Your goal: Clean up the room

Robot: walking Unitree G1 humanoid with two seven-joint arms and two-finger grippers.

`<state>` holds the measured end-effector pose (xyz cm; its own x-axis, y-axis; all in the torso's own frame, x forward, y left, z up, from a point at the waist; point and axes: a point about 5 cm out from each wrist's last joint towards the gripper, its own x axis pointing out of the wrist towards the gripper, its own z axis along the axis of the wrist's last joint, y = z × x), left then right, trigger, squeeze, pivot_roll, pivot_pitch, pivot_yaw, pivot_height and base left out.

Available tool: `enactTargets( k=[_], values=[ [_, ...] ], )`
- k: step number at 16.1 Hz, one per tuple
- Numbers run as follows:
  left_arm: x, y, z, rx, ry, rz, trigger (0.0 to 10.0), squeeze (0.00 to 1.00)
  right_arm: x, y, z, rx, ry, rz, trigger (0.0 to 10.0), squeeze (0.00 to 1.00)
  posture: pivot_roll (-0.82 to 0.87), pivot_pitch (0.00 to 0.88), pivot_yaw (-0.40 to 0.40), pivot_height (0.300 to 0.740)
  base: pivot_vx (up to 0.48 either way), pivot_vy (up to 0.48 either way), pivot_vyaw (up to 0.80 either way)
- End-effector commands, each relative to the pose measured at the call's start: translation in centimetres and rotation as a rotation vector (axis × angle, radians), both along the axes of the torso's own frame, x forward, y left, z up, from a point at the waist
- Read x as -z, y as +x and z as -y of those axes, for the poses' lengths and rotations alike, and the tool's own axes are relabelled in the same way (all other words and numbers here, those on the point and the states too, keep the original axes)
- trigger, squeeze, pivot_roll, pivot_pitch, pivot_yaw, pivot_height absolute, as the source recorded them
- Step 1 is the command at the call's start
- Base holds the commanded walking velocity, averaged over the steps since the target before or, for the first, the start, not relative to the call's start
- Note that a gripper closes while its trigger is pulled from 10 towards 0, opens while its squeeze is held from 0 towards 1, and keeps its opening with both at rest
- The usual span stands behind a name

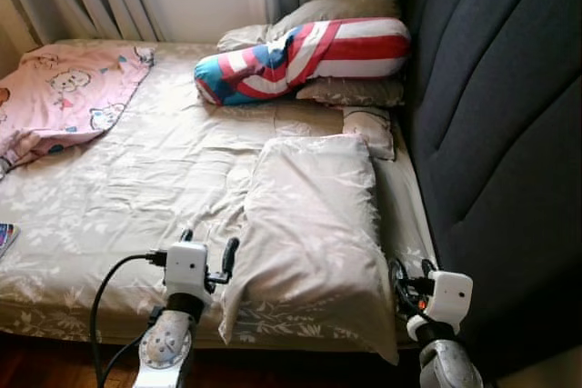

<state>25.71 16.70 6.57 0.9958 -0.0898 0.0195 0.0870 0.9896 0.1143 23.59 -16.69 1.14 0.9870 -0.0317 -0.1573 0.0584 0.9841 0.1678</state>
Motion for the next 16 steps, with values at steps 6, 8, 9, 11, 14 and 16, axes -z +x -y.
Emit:
enactTargets(
  k=[6,8,9,11,14,16],
  values=[
    [-0.11,-0.37,-0.15,-0.013,0.005,-0.021,10.0,0.00,0.43,-0.18,-0.37,-0.001,0.013,-0.032,10.0,0.00,-0.03,0.000,0.000,0.740,0.000,0.197,0.00],
    [-0.24,-0.28,-0.03,-0.006,0.005,-0.023,10.0,0.00,0.48,-0.11,-0.41,0.000,0.015,-0.036,10.0,0.00,-0.03,0.000,-0.001,0.740,0.000,0.000,0.00],
    [-0.27,-0.21,0.02,-0.008,-0.007,-0.029,10.0,0.00,0.51,-0.03,-0.31,0.004,0.016,-0.039,10.0,0.00,-0.02,0.000,-0.001,0.740,0.000,0.000,0.00],
    [-0.13,-0.07,-0.01,-0.010,-0.017,-0.038,10.0,0.00,0.59,0.07,-0.07,0.013,0.015,-0.045,10.0,0.00,-0.03,0.000,-0.001,0.740,0.000,0.000,0.00],
    [0.30,0.01,-0.15,-0.006,-0.036,-0.057,10.0,0.00,0.81,0.14,0.23,0.020,0.012,-0.055,10.0,0.00,-0.02,0.000,-0.005,0.740,0.000,0.000,0.00],
    [0.42,0.06,-0.31,-0.008,-0.038,-0.064,10.0,0.00,0.89,0.20,0.38,0.023,0.010,-0.059,10.0,0.00,-0.02,0.010,-0.007,0.740,0.000,0.000,0.00]
  ],
)
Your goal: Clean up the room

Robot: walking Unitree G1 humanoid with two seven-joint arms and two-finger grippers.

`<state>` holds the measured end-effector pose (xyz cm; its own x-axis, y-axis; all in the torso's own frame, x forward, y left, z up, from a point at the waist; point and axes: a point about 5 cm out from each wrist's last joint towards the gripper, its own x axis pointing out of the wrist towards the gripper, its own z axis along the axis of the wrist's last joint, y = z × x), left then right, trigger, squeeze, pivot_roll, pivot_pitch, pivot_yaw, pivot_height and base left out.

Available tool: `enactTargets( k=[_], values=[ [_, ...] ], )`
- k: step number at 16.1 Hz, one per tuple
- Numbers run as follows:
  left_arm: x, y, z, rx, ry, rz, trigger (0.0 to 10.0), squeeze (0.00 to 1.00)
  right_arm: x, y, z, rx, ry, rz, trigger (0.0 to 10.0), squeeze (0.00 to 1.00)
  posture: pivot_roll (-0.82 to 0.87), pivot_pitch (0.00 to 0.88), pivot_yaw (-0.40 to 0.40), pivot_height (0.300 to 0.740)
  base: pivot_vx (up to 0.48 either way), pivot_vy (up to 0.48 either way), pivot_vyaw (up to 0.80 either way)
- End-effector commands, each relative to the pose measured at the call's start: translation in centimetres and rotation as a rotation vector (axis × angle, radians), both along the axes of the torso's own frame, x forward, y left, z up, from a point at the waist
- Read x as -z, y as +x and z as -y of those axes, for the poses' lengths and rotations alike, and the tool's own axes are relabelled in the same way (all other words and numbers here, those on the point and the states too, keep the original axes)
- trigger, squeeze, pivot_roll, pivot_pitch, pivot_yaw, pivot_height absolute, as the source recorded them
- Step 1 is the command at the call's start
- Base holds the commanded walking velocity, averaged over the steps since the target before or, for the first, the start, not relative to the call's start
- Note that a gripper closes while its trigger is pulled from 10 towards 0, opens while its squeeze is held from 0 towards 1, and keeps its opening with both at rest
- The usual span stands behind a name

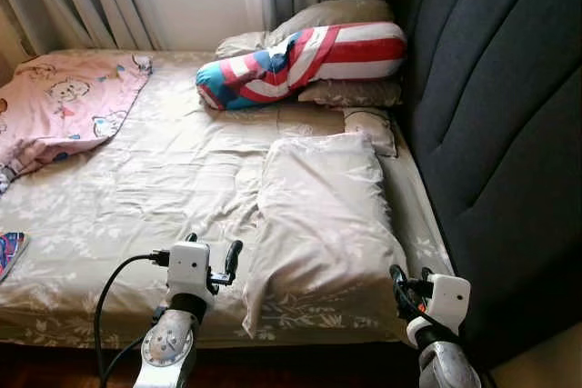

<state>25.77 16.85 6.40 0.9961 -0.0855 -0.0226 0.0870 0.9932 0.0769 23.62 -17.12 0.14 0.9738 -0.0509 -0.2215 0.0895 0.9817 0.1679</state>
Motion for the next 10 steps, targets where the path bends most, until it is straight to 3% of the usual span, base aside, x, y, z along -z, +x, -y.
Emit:
enactTargets(
  k=[1,4,10],
  values=[
    [0.31,0.03,-0.37,-0.007,-0.008,-0.020,10.0,0.00,-0.05,0.27,0.01,0.004,0.006,0.005,10.0,0.00,-0.02,0.015,-0.007,0.740,0.000,0.000,0.00],
    [0.35,0.12,-0.63,-0.012,-0.014,-0.015,10.0,0.00,0.17,0.36,-0.11,-0.003,0.010,-0.003,10.0,0.00,-0.02,0.021,-0.007,0.740,0.000,0.000,0.00],
    [0.40,0.24,-0.81,-0.010,-0.015,-0.011,10.0,0.00,0.39,0.45,-0.24,-0.010,0.015,-0.010,10.0,0.00,-0.02,0.030,-0.005,0.740,0.277,0.000,0.00]
  ],
)
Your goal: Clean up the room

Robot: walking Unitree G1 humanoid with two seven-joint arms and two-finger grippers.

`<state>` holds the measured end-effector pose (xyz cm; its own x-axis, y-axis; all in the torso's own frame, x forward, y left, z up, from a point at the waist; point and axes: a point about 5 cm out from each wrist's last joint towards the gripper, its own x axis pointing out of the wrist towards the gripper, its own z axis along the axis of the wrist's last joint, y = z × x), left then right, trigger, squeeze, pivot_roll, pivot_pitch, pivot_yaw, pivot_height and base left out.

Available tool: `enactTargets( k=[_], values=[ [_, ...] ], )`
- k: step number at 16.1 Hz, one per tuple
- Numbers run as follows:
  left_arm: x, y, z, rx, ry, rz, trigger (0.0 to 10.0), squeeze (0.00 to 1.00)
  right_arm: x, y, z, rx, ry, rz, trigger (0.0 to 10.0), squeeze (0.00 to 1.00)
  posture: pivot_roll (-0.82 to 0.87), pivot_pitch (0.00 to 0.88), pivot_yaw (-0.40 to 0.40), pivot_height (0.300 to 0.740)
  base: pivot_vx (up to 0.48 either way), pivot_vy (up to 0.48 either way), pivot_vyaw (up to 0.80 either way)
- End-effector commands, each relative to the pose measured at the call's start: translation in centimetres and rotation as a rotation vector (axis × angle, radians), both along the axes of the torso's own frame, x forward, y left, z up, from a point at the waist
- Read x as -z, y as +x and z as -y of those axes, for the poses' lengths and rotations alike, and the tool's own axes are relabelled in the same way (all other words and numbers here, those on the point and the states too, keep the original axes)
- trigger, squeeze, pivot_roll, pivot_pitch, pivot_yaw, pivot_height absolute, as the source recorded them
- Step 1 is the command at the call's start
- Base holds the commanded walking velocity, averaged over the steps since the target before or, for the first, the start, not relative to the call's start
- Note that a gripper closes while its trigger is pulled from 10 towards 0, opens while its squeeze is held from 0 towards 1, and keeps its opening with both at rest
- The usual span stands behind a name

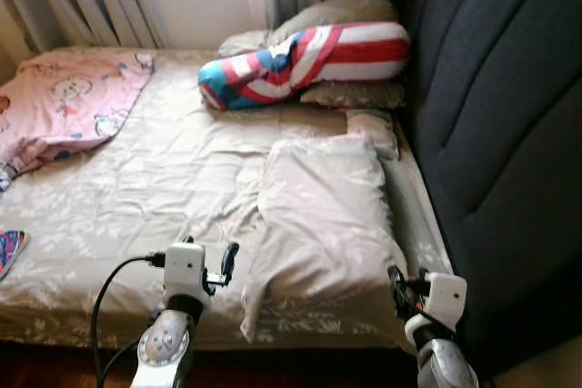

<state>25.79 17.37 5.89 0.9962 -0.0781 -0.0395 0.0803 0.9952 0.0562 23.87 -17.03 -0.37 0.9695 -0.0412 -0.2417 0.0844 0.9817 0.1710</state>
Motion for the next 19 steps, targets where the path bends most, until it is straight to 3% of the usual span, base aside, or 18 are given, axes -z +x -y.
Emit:
enactTargets(
  k=[1,8,12,19],
  values=[
    [-0.1,0.2,-0.3,-0.001,0.004,0.009,10.0,0.00,-0.1,0.2,-0.2,-0.003,0.010,0.010,10.0,0.00,-0.02,0.030,-0.005,0.740,0.296,0.000,0.00],
    [-0.3,0.5,-0.1,0.013,-0.002,0.021,10.0,0.00,0.0,0.3,-0.4,-0.012,0.013,0.007,10.0,0.00,-0.01,0.031,-0.005,0.740,0.311,0.000,0.00],
    [-1.5,1.1,0.0,0.042,0.000,0.050,10.0,0.00,0.0,0.4,-0.6,-0.014,0.016,0.011,10.0,0.00,-0.01,0.027,-0.006,0.740,0.000,0.000,0.00],
    [-1.4,1.1,-0.1,0.044,-0.005,0.045,10.0,0.00,-0.3,0.4,-0.7,-0.010,0.020,0.033,10.0,0.00,-0.01,0.011,-0.006,0.740,0.000,0.000,0.00]
  ],
)
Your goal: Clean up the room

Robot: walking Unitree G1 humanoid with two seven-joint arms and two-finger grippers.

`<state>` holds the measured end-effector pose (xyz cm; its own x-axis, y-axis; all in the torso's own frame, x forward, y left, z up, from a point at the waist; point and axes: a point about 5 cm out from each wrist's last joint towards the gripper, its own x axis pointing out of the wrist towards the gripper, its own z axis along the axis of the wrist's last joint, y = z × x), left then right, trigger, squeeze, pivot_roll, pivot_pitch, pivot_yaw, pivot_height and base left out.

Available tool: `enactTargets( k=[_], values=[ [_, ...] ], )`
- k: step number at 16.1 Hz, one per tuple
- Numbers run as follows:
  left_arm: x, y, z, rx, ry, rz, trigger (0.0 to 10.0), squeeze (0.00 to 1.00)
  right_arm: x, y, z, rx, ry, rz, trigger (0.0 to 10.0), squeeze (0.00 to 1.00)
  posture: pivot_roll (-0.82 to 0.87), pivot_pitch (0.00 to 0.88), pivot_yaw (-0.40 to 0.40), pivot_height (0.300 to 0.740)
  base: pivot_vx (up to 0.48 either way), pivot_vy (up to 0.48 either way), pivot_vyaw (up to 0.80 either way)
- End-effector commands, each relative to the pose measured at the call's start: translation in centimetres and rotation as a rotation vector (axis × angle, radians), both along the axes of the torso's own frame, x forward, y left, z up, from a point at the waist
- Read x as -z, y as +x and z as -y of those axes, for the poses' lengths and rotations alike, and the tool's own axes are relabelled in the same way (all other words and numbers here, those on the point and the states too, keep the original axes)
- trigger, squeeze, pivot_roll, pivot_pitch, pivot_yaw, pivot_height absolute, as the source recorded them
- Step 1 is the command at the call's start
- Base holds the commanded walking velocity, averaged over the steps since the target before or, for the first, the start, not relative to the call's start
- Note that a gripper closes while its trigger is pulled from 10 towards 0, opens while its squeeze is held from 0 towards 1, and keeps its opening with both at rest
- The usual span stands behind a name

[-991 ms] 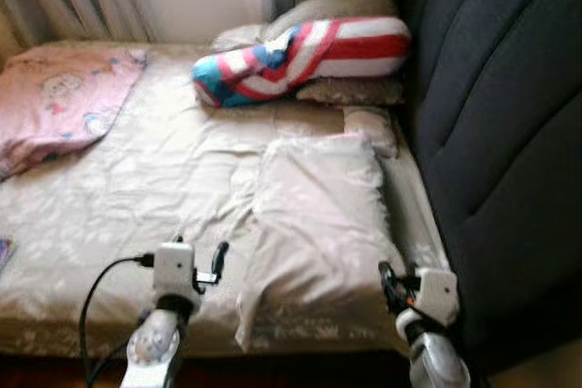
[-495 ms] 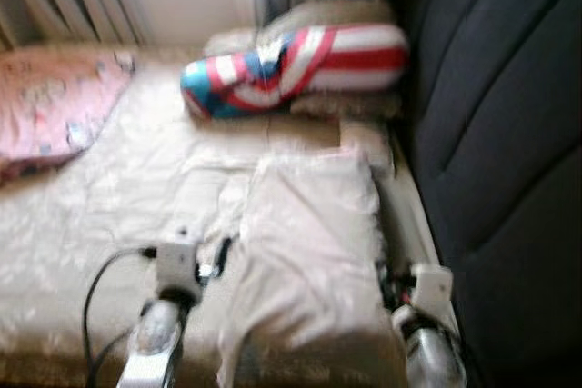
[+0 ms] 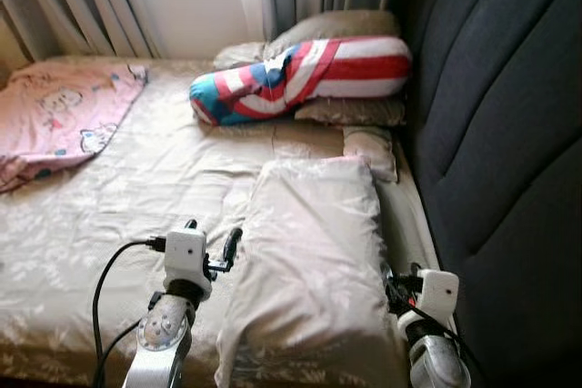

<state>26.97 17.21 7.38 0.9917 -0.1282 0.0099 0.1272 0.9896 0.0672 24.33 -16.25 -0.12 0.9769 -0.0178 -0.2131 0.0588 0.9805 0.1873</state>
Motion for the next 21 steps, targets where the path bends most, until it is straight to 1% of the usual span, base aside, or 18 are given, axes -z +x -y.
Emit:
enactTargets(
  k=[1,6,14,21],
  values=[
    [0.07,-0.14,-0.34,-0.006,-0.011,-0.006,10.0,0.00,-0.02,-0.08,0.10,0.011,0.006,0.004,10.0,0.00,-0.01,0.011,-0.006,0.740,0.000,0.000,0.00],
    [0.03,-0.28,-0.43,-0.017,-0.012,-0.005,10.0,0.00,-0.05,-0.07,0.18,0.015,0.004,0.001,10.0,0.00,-0.01,0.028,-0.010,0.740,0.000,0.000,0.00],
    [-0.25,-0.30,-0.50,-0.024,-0.012,0.005,10.0,0.00,0.03,-0.07,0.20,0.012,0.002,-0.006,10.0,0.00,-0.01,0.029,-0.013,0.740,0.000,0.000,0.00],
    [-0.52,-0.31,-0.40,-0.022,-0.012,0.013,10.0,0.00,0.03,-0.03,0.24,0.013,0.003,-0.007,10.0,0.00,-0.01,0.029,-0.017,0.740,0.253,0.000,0.00]
  ],
)
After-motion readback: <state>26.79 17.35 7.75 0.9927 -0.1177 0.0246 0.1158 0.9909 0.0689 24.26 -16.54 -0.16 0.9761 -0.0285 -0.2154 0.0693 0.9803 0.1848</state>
